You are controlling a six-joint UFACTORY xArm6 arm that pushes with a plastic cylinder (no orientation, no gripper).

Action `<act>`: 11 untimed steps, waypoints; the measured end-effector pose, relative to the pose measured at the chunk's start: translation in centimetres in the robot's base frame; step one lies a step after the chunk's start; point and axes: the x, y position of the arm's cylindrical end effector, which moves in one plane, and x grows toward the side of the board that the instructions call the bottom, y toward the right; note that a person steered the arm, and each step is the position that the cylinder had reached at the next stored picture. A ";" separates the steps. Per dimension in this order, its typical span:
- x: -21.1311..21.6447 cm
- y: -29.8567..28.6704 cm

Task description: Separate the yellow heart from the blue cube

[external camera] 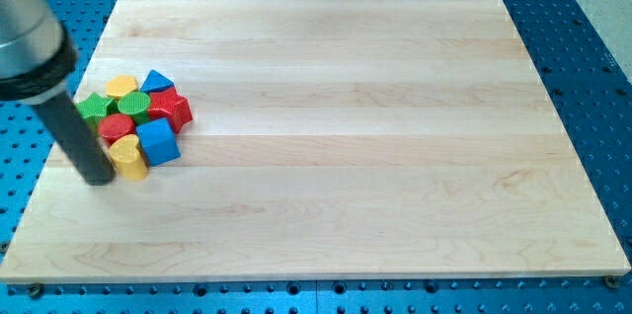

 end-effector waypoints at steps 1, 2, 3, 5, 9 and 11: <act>-0.3 6.6; -1.6 11.4; -3.1 12.5; -3.3 5.6; -13.9 8.2; -24.3 2.2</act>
